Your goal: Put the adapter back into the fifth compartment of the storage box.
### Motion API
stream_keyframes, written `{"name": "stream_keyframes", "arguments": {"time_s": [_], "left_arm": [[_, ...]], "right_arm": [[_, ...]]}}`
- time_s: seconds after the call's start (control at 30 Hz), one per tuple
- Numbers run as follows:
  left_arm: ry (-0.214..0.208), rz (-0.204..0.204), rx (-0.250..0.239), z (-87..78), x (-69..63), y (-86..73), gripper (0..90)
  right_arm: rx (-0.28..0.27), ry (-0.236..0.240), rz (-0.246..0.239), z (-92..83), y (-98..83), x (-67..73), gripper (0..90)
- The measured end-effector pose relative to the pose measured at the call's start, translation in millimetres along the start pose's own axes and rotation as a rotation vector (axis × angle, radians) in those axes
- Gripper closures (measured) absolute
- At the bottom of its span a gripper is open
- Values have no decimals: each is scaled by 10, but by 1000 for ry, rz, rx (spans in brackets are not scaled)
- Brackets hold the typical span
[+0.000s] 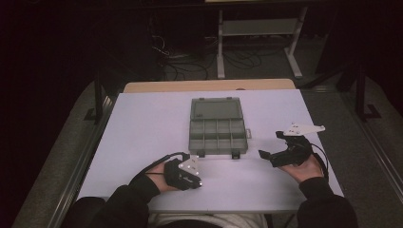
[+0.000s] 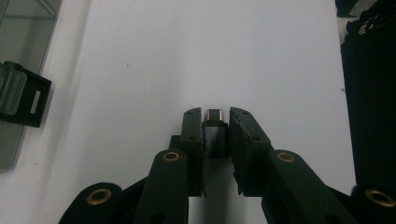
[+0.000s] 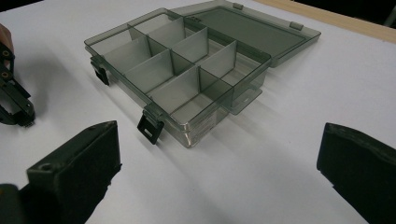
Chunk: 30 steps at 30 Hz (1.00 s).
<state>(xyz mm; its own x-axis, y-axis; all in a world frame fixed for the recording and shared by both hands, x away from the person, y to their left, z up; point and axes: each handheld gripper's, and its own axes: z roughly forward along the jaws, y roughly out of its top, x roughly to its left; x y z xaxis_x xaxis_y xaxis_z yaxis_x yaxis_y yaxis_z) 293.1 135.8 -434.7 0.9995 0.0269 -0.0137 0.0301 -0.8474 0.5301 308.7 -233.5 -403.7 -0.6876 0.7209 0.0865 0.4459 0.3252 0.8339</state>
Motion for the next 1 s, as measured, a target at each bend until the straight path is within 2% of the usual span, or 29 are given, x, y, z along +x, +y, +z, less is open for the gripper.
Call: {"name": "stream_keyframes", "arguments": {"time_s": [0.33, 0.6, 0.73, 0.83, 0.87, 1.0], "left_arm": [[-12, -2, -3, -15, 0, 3, 764], [4, -13, -15, -104, 26, 12, 765], [10, -19, -28, -227, 57, 42, 764], [10, -20, -35, -252, 68, 44, 764], [19, -21, -43, -312, 89, 50, 764], [30, -25, -50, -372, 113, 59, 764]], "right_arm": [[5, 0, 8, 2, -12, -15, 0], [7, 1, 7, 4, -13, -13, 0], [8, 5, 7, 7, -15, -10, 0], [8, 5, 6, 7, -14, -11, 0], [9, 5, 6, 8, -14, -10, 0], [10, 6, 5, 10, -14, -8, 0]]}}
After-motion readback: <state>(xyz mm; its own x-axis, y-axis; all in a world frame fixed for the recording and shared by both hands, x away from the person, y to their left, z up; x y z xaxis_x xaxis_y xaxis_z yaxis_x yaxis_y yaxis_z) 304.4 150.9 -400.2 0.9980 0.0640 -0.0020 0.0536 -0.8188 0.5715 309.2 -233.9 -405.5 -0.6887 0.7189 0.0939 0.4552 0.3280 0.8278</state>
